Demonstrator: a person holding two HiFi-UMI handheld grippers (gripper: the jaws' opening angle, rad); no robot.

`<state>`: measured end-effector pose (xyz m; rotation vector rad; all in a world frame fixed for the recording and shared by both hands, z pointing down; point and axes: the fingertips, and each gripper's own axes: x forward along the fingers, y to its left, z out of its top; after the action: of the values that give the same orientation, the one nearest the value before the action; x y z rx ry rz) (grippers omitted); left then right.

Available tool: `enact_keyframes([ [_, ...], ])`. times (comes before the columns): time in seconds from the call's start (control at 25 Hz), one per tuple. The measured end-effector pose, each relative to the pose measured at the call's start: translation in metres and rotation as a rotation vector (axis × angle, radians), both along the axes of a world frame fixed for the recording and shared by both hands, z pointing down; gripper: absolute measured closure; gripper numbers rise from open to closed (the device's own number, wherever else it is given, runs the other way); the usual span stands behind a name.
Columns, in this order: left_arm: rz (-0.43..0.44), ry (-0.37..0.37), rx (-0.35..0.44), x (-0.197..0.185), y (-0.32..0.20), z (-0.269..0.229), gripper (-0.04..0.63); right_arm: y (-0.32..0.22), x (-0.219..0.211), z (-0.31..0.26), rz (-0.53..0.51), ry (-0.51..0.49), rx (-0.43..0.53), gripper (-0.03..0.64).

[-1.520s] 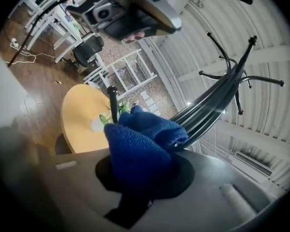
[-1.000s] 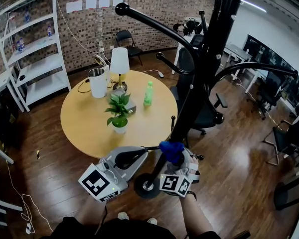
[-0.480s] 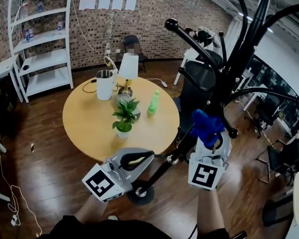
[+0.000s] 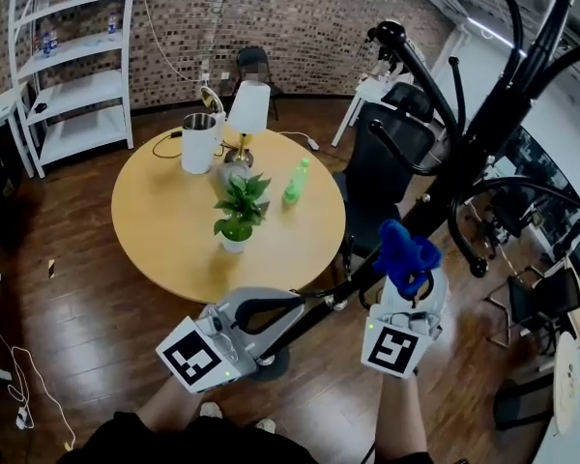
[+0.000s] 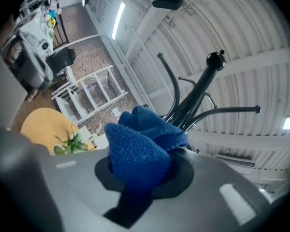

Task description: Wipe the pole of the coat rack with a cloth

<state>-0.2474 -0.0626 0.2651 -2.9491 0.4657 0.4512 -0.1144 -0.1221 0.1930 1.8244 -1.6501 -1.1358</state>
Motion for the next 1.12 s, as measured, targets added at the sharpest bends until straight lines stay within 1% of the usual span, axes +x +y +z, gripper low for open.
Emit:
enact_keyframes([
  [0.12, 0.038, -0.017, -0.038, 0.008, 0.003, 0.017, 0.592, -0.004, 0.003, 0.061, 0.021, -0.047, -0.152, 0.543],
  [0.28, 0.055, -0.084, -0.088, 0.017, 0.01, 0.059, 0.592, -0.006, 0.003, 0.149, 0.037, -0.081, -0.341, 0.543],
  [0.4, 0.049, -0.119, -0.13, 0.022, 0.016, 0.082, 0.592, -0.006, 0.006, 0.192, 0.026, -0.147, -0.407, 0.543],
  [0.48, 0.031, -0.14, -0.138, 0.025, 0.02, 0.092, 0.592, -0.007, 0.011, 0.214, 0.018, -0.183, -0.439, 0.543],
  [0.6, -0.025, -0.175, -0.17, 0.024, 0.027, 0.11, 0.592, -0.003, 0.013, 0.259, -0.019, -0.234, -0.531, 0.543],
  [0.68, -0.064, -0.204, -0.189, 0.023, 0.032, 0.119, 0.592, 0.002, 0.012, 0.28, -0.048, -0.25, -0.571, 0.543],
  [0.76, -0.091, -0.222, -0.185, 0.024, 0.037, 0.122, 0.592, 0.005, 0.012, 0.293, -0.065, -0.251, -0.596, 0.543],
  [0.84, -0.104, -0.228, -0.177, 0.026, 0.043, 0.124, 0.592, 0.009, 0.01, 0.298, -0.082, -0.248, -0.594, 0.543],
  [1.0, -0.135, -0.217, -0.171, 0.026, 0.042, 0.135, 0.592, 0.007, 0.007, 0.282, -0.113, -0.196, -0.484, 0.543],
  [1.12, -0.149, -0.186, -0.146, 0.026, 0.035, 0.158, 0.592, 0.01, 0.003, 0.281, -0.156, -0.169, -0.398, 0.543],
])
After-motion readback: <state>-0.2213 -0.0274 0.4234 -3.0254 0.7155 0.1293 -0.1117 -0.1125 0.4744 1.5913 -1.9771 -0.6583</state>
